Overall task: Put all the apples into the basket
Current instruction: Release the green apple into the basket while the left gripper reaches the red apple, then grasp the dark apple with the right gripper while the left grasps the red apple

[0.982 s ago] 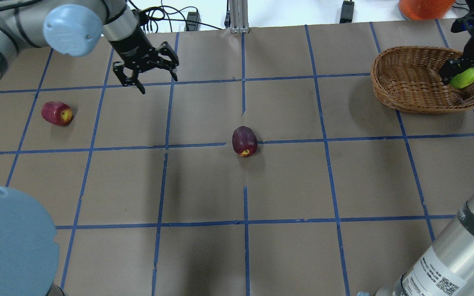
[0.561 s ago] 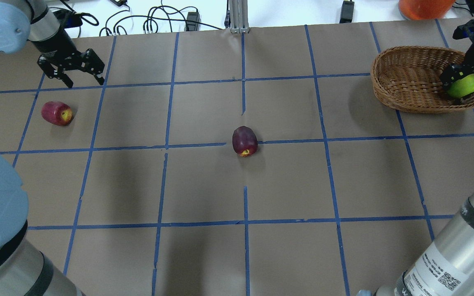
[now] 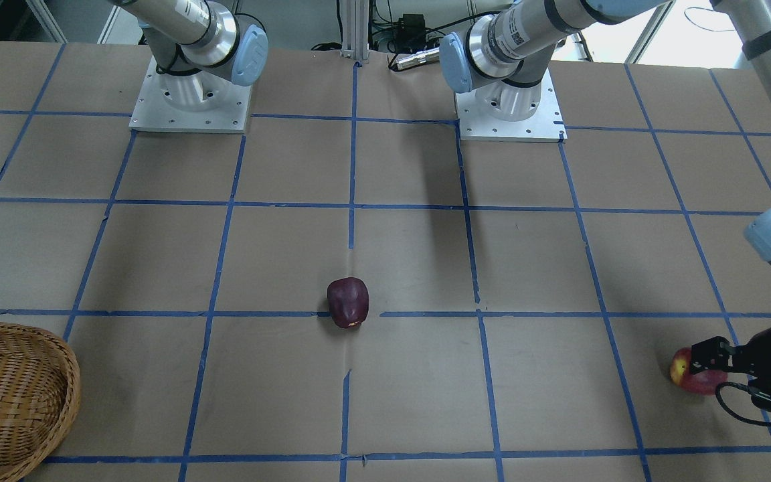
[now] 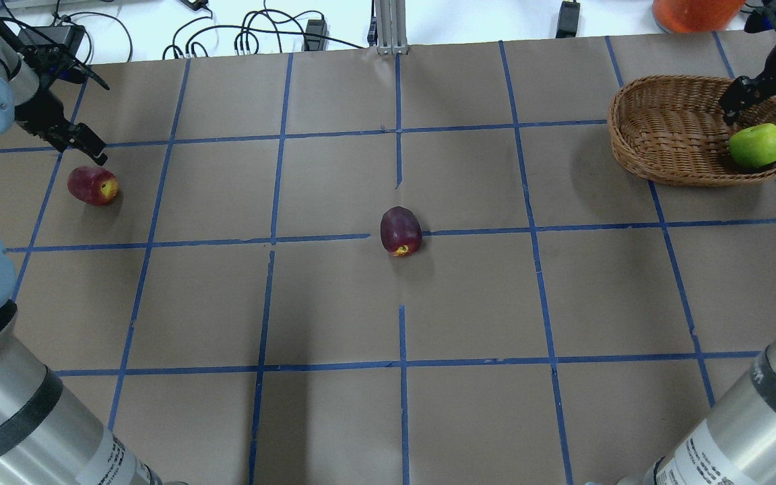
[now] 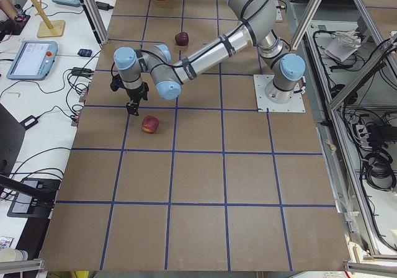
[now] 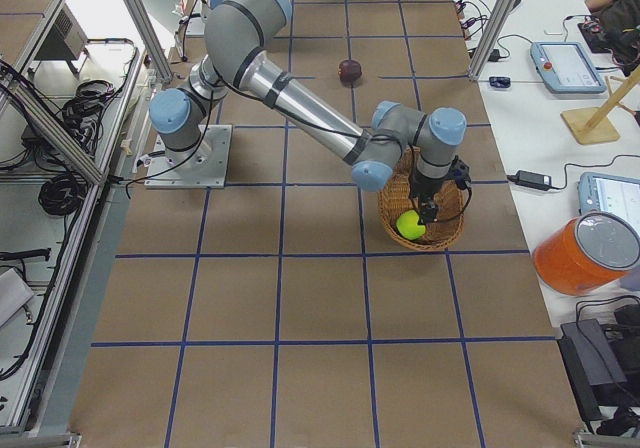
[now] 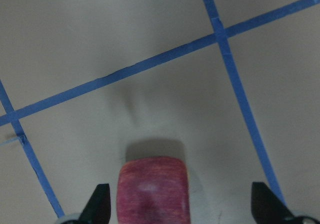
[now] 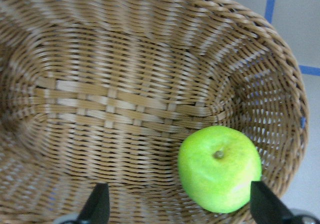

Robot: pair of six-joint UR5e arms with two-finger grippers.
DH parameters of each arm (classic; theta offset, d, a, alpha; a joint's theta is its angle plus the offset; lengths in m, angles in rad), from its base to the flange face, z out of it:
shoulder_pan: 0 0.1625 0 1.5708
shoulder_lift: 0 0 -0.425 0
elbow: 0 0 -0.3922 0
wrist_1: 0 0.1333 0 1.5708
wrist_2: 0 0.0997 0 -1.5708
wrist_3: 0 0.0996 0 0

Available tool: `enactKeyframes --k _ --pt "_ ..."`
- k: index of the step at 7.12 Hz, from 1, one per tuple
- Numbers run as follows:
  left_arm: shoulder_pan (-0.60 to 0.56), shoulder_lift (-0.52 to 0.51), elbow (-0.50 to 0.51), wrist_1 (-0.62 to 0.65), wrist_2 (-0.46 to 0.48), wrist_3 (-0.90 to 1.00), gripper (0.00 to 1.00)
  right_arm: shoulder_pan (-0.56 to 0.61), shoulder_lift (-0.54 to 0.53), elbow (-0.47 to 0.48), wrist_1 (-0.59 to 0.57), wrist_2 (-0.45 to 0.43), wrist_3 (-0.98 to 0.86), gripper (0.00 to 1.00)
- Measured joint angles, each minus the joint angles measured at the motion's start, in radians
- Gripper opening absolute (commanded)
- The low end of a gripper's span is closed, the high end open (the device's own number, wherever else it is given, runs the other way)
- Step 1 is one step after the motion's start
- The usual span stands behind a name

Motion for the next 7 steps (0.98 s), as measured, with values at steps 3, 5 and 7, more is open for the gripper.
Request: enactKeyframes --k 3,5,7 --pt "0.017 -0.034 -0.062 0.004 0.002 0.023 0.32 0.232 -0.116 0.010 0.206 0.099 0.210 1.00" --pt "0.014 -0.029 -0.072 -0.012 0.004 0.021 0.00 0.407 -0.122 0.021 0.258 0.183 0.435 1.00" --pt "-0.022 0.006 -0.035 -0.121 -0.001 -0.042 0.00 0.577 -0.102 0.074 0.214 0.199 0.651 1.00"
